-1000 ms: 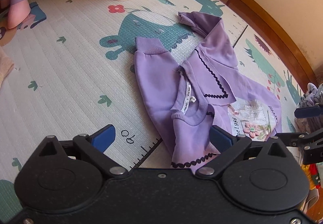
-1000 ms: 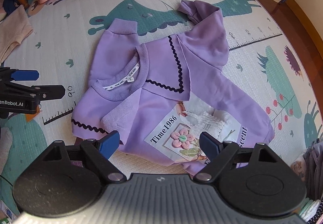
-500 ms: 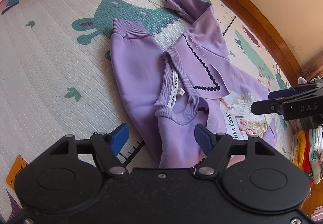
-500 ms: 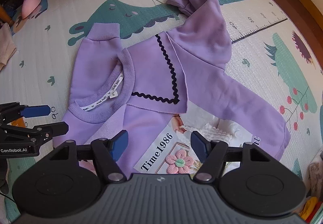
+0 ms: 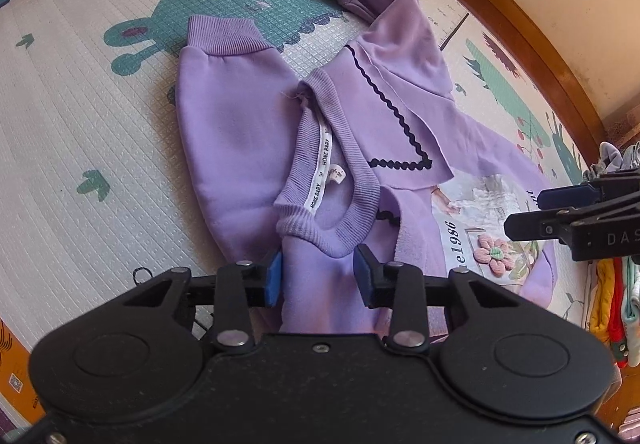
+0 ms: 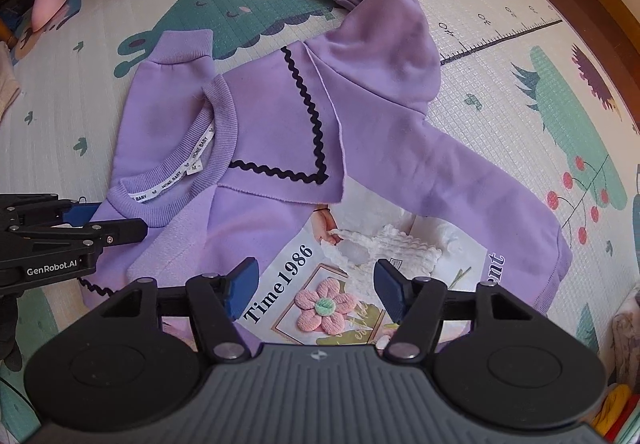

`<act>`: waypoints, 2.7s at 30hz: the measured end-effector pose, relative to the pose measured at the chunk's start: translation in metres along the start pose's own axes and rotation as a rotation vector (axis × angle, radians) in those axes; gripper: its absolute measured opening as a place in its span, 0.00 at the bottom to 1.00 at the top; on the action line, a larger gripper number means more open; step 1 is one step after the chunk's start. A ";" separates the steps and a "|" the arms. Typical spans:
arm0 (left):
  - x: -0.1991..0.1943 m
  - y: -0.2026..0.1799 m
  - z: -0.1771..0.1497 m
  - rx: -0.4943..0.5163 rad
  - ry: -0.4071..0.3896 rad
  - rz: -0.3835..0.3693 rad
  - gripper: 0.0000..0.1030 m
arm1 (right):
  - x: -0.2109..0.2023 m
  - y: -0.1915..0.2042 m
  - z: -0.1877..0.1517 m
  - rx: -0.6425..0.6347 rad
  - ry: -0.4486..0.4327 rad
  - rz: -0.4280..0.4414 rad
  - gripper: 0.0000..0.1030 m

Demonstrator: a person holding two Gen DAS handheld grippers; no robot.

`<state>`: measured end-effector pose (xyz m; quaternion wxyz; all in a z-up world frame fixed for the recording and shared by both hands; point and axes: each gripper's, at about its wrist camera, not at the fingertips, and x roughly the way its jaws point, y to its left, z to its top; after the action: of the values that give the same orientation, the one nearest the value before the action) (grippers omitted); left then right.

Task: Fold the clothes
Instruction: 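Lower the left tool to the sweatshirt collar and close on it, then lift the collar with the left tool while the right tool grasps the hem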

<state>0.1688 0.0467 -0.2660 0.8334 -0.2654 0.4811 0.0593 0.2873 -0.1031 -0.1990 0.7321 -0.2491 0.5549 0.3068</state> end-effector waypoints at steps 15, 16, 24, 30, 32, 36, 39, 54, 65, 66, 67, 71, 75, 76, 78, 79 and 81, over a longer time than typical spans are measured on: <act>-0.105 -0.142 -0.013 0.999 -0.313 0.198 0.07 | -0.066 -0.027 -0.030 -0.024 -0.134 0.005 0.59; -0.112 -0.148 -0.018 1.100 -0.333 0.219 0.07 | -0.072 -0.027 -0.033 -0.037 -0.149 0.008 0.58; -0.172 -0.145 -0.051 1.904 -0.335 0.341 0.07 | -0.113 -0.028 -0.070 -0.159 -0.234 0.025 0.56; -0.209 -0.135 0.003 2.018 -0.346 0.537 0.07 | -0.132 -0.034 -0.084 -0.167 -0.259 0.007 0.56; -0.213 -0.143 0.020 2.040 -0.387 0.591 0.07 | -0.138 -0.038 -0.086 -0.162 -0.267 0.003 0.56; -0.211 -0.181 0.023 2.137 -0.515 0.631 0.08 | -0.144 -0.053 -0.091 -0.139 -0.270 -0.019 0.56; -0.228 -0.207 -0.011 2.253 -0.601 0.519 0.08 | -0.146 -0.065 -0.099 -0.124 -0.269 -0.035 0.56; -0.210 -0.122 -0.076 2.279 -0.341 0.321 0.08 | -0.122 -0.028 -0.162 -0.532 -0.278 -0.170 0.58; -0.216 -0.106 -0.099 2.265 -0.272 0.160 0.08 | -0.137 0.005 -0.126 -0.597 -0.372 -0.026 0.67; -0.216 -0.103 -0.101 2.252 -0.255 0.146 0.08 | -0.135 0.007 -0.125 -0.613 -0.358 -0.009 0.67; -0.216 -0.098 -0.101 2.238 -0.238 0.130 0.08 | -0.133 0.010 -0.123 -0.628 -0.342 0.008 0.67; -0.218 -0.085 -0.102 2.223 -0.191 0.101 0.08 | -0.121 0.021 -0.120 -0.664 -0.281 0.066 0.57; -0.219 -0.076 -0.098 2.179 -0.160 0.080 0.08 | -0.107 0.034 -0.119 -0.694 -0.228 0.090 0.53; -0.219 -0.075 -0.097 2.168 -0.151 0.073 0.08 | -0.103 0.037 -0.120 -0.698 -0.213 0.092 0.53; -0.218 -0.073 -0.095 2.155 -0.137 0.064 0.08 | -0.097 0.041 -0.120 -0.689 -0.185 0.105 0.49; -0.217 -0.074 -0.094 2.143 -0.126 0.057 0.08 | -0.095 0.041 -0.119 -0.677 -0.173 0.115 0.38; -0.214 -0.075 -0.091 2.120 -0.102 0.047 0.08 | -0.093 0.041 -0.117 -0.655 -0.164 0.137 0.33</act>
<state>0.0114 -0.0298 -0.0945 0.6568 0.6090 0.2564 -0.3632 0.1622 -0.1730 -0.1403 0.6332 -0.4073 0.3817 0.5361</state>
